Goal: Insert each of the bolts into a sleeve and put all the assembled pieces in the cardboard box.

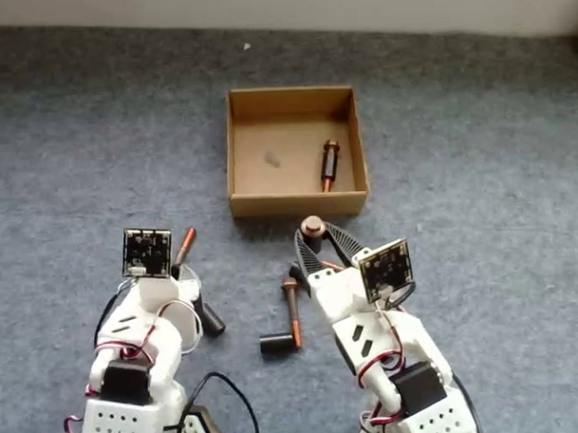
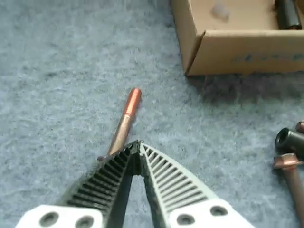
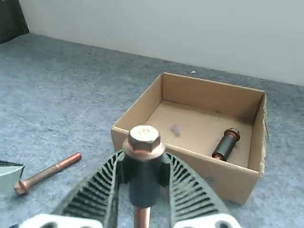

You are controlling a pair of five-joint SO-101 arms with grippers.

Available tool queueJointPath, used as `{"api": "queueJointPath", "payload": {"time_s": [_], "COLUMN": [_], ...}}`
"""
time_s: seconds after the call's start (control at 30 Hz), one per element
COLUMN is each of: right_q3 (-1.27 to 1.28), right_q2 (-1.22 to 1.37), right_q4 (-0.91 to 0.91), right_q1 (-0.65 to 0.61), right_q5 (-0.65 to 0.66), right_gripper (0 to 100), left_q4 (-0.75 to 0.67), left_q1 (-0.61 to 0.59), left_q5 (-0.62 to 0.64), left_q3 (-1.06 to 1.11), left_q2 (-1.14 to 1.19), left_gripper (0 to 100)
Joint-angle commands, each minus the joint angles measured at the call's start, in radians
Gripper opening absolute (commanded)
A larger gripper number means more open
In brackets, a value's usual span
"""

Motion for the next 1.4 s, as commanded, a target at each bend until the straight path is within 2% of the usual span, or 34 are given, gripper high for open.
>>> {"api": "queueJointPath", "payload": {"time_s": [0.0,0.13,0.3,0.5,1.07,1.37], "right_q3": [0.120,0.117,0.064,-0.136,-0.905,-1.113], "right_q2": [-0.015,-0.015,-0.013,0.068,0.966,1.388], "right_q4": [-0.001,0.001,0.001,0.090,0.081,-0.199], "right_q1": [0.050,0.090,0.090,0.087,0.093,0.094], "right_q5": [-0.011,-0.009,-0.011,-0.012,-0.012,-0.006], "right_gripper": [0.5,0.5,0.5,0.5,0.5,0.5], "left_q4": [-0.032,0.003,0.035,0.037,0.037,0.038], "left_q1": [-0.007,-0.002,-0.002,-0.002,-0.008,-0.010], "left_q5": [-0.015,-0.031,-0.152,-0.150,-0.153,-0.155], "left_q3": [0.022,0.022,0.022,0.022,0.022,0.022], "left_q2": [-0.002,-0.001,-0.001,-0.001,-0.001,-0.001], "left_gripper": [1,1,1,1,1,1]}}
